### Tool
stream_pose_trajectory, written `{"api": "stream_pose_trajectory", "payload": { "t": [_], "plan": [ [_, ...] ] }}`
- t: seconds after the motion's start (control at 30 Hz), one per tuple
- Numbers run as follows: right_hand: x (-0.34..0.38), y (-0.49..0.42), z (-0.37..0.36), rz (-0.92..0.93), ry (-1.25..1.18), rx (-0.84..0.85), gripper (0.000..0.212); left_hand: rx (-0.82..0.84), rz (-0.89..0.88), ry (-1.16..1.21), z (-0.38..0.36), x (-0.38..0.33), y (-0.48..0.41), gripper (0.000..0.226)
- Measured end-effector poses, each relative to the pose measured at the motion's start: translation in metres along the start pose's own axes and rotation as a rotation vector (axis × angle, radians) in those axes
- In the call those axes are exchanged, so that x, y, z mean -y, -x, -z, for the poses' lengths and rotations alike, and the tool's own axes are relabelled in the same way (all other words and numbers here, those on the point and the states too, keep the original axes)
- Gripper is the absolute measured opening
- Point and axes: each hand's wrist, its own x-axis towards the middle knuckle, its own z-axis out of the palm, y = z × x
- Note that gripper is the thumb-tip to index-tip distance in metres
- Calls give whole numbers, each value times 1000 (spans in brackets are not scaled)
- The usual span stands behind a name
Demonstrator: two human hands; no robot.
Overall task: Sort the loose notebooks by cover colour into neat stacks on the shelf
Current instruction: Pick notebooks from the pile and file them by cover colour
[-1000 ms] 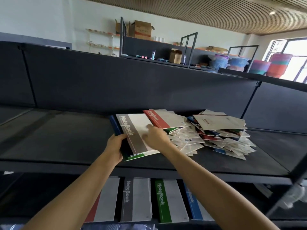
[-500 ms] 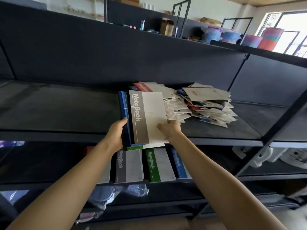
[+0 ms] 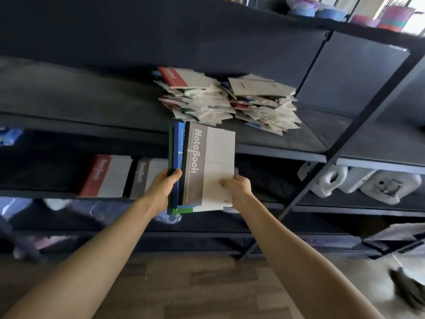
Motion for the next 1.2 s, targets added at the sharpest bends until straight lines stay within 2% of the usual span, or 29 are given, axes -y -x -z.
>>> {"api": "stream_pose_trajectory", "payload": {
  "t": [0.1, 0.23, 0.4, 0.5, 0.6, 0.67, 0.77, 0.9, 1.07, 1.2],
  "plan": [
    [-52, 7, 27, -82, 68, -18, 16, 3, 104, -12, -18, 46, 30, 30],
    [-107, 15, 41, -181, 127, 12, 20, 42, 247, -41, -13, 100, 54, 32],
    [-163, 11, 27, -262, 280, 75, 18, -60, 350, -56, 7, 140, 72, 38],
    [-188, 10, 7, -290, 383, 181, 17, -136, 396, -53, 27, 157, 76, 39],
    [-200, 16, -12, -390, 443, 306, 5, -209, 439, -38, 51, 167, 72, 38],
    [-203, 19, -26, -437, 475, 377, 9, -255, 448, -13, 67, 169, 66, 35],
    [-196, 12, -51, -398, 475, 358, 19, -322, 428, 31, 87, 163, 50, 36],
    [-169, -12, -94, -257, 511, 286, 12, -393, 413, 129, 117, 142, 25, 36],
    [-133, -45, -152, -92, 656, 242, 28, -447, 387, 143, 165, 118, -5, 37],
    [-119, -71, -194, -79, 666, 125, 25, -476, 379, 137, 201, 104, -26, 30]
  ]
}}
